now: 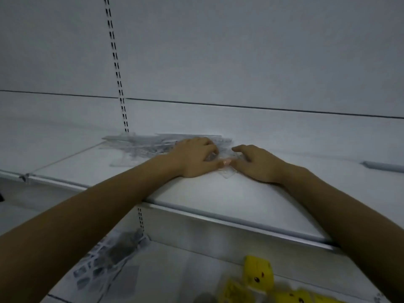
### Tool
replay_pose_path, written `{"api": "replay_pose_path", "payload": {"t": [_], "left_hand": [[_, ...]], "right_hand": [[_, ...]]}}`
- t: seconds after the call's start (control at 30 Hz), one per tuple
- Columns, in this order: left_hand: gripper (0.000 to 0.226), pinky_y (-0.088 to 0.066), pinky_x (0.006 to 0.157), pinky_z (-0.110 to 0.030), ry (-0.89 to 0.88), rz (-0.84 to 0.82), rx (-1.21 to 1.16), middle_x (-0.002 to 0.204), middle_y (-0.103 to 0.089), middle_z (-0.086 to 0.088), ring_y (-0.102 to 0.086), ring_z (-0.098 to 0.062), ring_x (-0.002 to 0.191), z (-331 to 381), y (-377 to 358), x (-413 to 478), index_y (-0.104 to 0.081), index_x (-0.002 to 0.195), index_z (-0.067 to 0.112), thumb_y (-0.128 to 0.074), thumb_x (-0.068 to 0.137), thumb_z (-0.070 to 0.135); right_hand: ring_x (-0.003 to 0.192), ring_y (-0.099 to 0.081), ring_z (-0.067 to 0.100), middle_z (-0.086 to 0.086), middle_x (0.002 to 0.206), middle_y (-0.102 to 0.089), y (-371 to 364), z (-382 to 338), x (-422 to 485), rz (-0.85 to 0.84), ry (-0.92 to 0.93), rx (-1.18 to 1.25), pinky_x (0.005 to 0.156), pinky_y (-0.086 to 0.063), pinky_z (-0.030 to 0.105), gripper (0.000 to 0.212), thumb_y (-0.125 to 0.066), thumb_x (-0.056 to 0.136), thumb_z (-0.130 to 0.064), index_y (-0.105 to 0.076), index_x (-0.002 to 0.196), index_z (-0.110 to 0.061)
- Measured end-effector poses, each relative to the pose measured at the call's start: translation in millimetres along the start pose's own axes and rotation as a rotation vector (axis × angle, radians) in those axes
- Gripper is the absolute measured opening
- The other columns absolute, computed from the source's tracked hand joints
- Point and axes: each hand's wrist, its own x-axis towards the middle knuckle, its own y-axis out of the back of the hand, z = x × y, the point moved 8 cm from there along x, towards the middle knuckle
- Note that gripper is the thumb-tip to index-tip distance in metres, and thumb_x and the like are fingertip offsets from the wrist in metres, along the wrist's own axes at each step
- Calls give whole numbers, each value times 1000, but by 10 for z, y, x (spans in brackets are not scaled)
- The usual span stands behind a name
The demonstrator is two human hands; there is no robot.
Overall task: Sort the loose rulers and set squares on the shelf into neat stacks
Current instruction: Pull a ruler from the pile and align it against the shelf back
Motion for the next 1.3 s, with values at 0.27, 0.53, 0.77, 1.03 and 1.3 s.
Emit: {"api": "replay_pose_path", "payload": {"t": [0.27, 0.53, 0.77, 1.03, 1.3], "left_hand": [[71, -43, 93, -40, -88, 71, -216, 112, -59, 9, -53, -11, 104, -123, 2, 131, -61, 100, 32, -39, 59, 85], [34, -41, 89, -35, -183, 126, -289, 98, -61, 9, -53, -13, 98, -69, 36, 184, -62, 96, 25, -58, 82, 56], [31, -37, 72, -29, -174, 412, -582, 80, -58, 8, -55, -13, 79, -56, 393, 77, -51, 85, 19, -55, 86, 50], [41, -50, 53, -43, -215, 840, -553, 63, -60, -6, -62, -25, 57, -102, 745, -187, -39, 87, 22, -29, 90, 61], [23, -33, 77, -12, -360, 904, -374, 81, -54, 6, -44, -2, 73, 88, 720, -206, -49, 99, 13, -61, 87, 27]], "right_hand": [[107, -53, 8, -4, 127, -58, 242, 151, -88, -32, -71, -14, 88, -37, 20, 59, -68, 74, -55, -57, 124, -26], [85, -58, 1, -12, 99, -66, 334, 129, -44, 127, -18, -1, 74, -44, 16, 36, -73, 74, -43, -69, 105, -25], [62, -61, 11, 2, 69, -69, 480, 233, -21, 326, -22, 282, 65, -49, 19, 12, -72, 81, -15, -67, 89, -23], [63, -57, 2, -6, 74, -63, 583, 229, -43, 495, -13, 138, 58, -41, 5, 4, -60, 91, -21, -62, 93, -24], [72, -51, 6, -1, 97, -56, 643, 414, -86, 555, -146, 207, 64, -38, 16, 26, -66, 85, -29, -61, 109, -24]]}}
